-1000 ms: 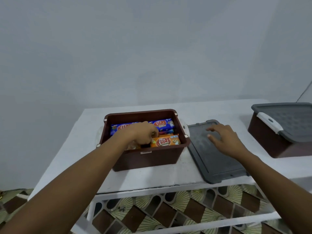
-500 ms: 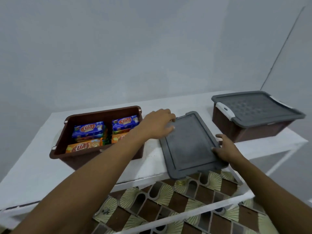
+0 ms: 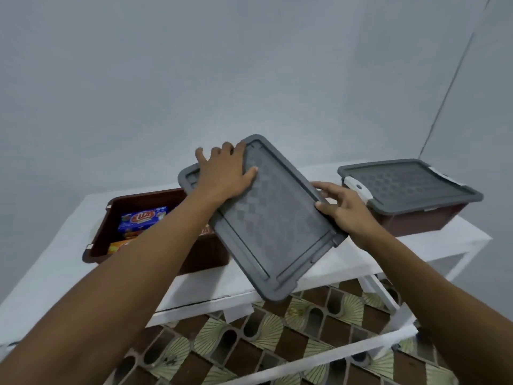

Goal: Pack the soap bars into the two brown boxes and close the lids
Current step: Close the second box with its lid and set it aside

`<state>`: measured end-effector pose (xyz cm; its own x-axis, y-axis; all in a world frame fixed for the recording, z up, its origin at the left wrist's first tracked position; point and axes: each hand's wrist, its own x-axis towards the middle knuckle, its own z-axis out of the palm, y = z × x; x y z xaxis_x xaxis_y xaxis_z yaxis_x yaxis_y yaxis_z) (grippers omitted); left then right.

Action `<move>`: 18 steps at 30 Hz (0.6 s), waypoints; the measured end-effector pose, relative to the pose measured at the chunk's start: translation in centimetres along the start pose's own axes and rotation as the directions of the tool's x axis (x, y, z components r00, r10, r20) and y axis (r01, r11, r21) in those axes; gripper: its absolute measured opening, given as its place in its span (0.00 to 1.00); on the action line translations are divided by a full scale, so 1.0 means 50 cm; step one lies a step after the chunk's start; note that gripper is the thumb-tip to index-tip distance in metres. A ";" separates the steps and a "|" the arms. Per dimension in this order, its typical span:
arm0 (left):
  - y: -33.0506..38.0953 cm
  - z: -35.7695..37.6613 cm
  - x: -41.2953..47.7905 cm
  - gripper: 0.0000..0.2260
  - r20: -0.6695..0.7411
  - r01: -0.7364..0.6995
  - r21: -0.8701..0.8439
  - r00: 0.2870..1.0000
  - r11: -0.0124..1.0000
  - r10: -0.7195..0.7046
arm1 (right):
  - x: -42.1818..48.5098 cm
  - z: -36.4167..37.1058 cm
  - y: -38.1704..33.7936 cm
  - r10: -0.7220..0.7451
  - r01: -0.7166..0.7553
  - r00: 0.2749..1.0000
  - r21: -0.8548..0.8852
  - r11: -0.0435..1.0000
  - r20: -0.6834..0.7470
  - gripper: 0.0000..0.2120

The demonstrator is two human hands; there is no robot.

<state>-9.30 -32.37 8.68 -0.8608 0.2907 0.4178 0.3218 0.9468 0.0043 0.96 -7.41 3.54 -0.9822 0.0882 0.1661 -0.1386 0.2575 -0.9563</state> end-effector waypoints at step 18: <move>-0.445 -0.002 -0.237 0.25 0.351 0.621 -0.191 0.767 0.760 -0.538 | 0.090 0.384 -0.049 0.027 0.073 0.986 -0.575 0.815 0.163 0.22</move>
<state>-6.24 -56.88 3.71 -0.9713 -0.2377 -0.0011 -0.2143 0.8738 0.4366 -5.54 -26.10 2.00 -0.9932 -0.0628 0.0985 -0.1110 0.7698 -0.6285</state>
